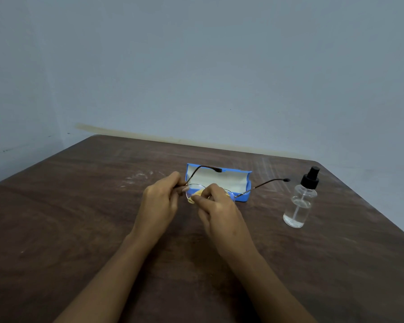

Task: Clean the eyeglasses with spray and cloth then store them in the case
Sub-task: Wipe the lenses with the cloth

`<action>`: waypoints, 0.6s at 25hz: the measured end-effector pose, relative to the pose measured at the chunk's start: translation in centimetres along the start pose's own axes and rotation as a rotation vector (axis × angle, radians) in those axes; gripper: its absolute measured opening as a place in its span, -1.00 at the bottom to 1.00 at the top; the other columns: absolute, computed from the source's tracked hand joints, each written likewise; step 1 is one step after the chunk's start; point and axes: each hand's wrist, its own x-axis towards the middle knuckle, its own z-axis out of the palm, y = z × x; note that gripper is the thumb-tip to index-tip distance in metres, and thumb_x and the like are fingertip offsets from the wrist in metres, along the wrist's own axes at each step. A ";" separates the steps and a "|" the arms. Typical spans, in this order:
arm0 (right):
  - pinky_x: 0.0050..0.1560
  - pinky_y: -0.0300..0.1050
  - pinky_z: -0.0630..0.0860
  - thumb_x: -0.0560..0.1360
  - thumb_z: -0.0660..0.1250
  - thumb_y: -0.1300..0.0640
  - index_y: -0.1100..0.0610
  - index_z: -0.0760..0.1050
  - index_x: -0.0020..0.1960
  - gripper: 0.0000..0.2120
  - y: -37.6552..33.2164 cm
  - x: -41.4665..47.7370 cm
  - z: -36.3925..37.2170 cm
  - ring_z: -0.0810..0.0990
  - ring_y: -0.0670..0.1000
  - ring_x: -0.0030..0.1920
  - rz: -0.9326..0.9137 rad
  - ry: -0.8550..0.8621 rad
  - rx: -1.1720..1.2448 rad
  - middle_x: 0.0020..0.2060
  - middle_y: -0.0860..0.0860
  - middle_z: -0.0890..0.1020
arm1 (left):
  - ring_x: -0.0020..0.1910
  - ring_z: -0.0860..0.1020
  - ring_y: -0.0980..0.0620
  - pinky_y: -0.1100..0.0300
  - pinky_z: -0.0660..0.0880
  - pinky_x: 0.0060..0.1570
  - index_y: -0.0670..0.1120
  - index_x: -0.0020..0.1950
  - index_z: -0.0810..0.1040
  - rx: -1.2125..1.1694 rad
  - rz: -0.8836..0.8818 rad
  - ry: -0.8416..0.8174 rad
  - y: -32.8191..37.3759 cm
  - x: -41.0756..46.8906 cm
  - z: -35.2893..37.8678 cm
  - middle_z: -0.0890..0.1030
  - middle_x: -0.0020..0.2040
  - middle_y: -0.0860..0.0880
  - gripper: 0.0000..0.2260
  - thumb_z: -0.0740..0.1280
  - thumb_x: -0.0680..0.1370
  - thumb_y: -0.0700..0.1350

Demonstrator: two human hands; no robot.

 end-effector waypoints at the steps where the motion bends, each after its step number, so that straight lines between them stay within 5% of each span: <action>1: -0.18 -0.11 0.39 0.54 0.15 0.24 0.13 0.51 0.18 -0.73 0.1 -0.1 -0.2 0.47 0.03 0.01 -0.002 -0.018 -0.016 0.05 0.07 0.46 | -0.31 0.47 0.19 0.55 0.29 -0.34 -0.19 -0.28 0.46 0.008 0.002 0.003 0.0 0.0 0.0 0.51 -0.35 0.08 -0.85 0.32 0.41 -0.41; 5: -0.16 -0.03 0.50 0.51 0.24 0.25 0.21 0.58 0.06 -0.81 0.4 -0.3 -0.9 0.52 0.08 -0.08 0.065 0.118 0.055 -0.07 0.11 0.52 | -0.35 0.42 0.42 0.59 0.27 -0.33 -0.20 -0.31 0.41 0.032 0.011 0.034 -0.1 0.2 0.2 0.42 -0.40 0.09 -0.80 0.30 0.36 -0.48; 8: -0.19 0.02 0.55 0.45 0.32 0.34 0.28 0.59 0.05 -0.82 1.1 -0.6 -1.5 0.56 0.10 -0.18 0.196 0.401 0.114 -0.14 0.16 0.56 | -0.37 0.34 0.15 0.48 0.27 -0.35 -0.20 -0.30 0.38 0.055 -0.013 0.056 -0.8 0.5 0.2 0.43 -0.41 -0.03 -0.80 0.29 0.38 -0.46; 12: -0.28 0.02 0.48 0.46 0.29 0.34 0.28 0.57 0.00 -0.85 1.5 -0.8 -1.4 0.54 0.15 -0.17 0.303 0.320 -0.025 -0.13 0.16 0.54 | -0.35 0.32 0.06 0.40 0.26 -0.33 -0.21 -0.28 0.39 0.049 0.001 0.068 -1.0 0.5 0.3 0.50 -0.37 -0.11 -0.84 0.29 0.42 -0.41; 15: -0.50 -0.09 0.41 0.29 0.44 0.39 0.27 0.58 -0.14 -0.83 1.0 -0.7 -1.1 0.57 0.13 -0.32 0.286 0.296 -0.194 -0.25 0.15 0.57 | -0.36 0.37 0.00 0.34 0.29 -0.34 -0.20 -0.28 0.37 0.009 -0.018 0.065 -1.2 0.4 0.4 0.54 -0.35 -0.15 -0.83 0.30 0.44 -0.38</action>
